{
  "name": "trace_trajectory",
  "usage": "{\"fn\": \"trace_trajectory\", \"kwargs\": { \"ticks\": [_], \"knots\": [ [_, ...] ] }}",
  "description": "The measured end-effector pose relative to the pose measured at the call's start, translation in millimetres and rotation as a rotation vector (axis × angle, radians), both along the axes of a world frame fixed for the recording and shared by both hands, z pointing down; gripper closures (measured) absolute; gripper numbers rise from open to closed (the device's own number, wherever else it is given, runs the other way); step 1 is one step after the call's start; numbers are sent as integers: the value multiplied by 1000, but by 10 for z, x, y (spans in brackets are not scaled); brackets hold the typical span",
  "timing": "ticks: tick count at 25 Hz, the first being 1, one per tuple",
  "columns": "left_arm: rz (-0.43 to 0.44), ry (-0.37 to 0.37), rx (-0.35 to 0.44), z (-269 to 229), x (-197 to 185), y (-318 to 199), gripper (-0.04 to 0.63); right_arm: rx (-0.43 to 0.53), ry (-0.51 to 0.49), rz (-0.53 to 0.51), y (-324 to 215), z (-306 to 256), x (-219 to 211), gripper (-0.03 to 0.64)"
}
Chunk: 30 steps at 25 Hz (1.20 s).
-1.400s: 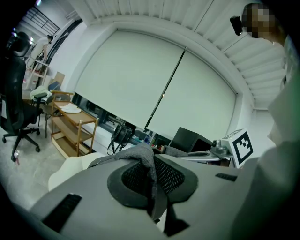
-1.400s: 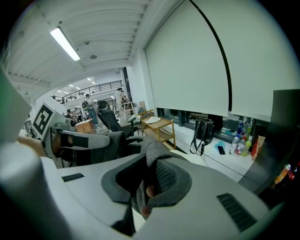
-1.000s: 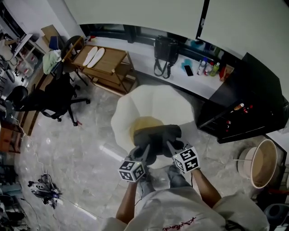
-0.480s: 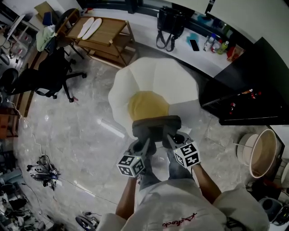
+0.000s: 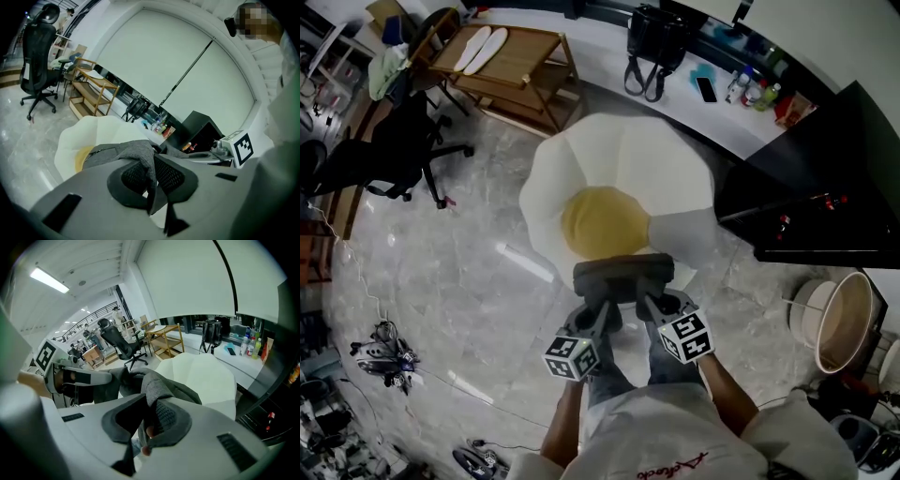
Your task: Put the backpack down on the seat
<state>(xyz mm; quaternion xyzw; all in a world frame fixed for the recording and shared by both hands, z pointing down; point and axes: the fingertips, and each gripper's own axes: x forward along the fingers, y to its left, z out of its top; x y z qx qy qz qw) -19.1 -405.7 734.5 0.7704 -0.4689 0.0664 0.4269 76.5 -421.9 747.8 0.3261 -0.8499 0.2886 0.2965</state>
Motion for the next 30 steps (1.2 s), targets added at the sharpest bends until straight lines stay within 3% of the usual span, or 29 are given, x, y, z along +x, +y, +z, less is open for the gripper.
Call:
{"fn": "trace_trajectory", "kwargs": {
  "ticks": [11,30],
  "knots": [
    [-30,8,-3,178,-107,-350,535,2,3,-22,-389,162,-92,566],
    [4,-50,35,570,-288,-1650,535,52,9,11,-1686,583,-272,566]
  ]
}}
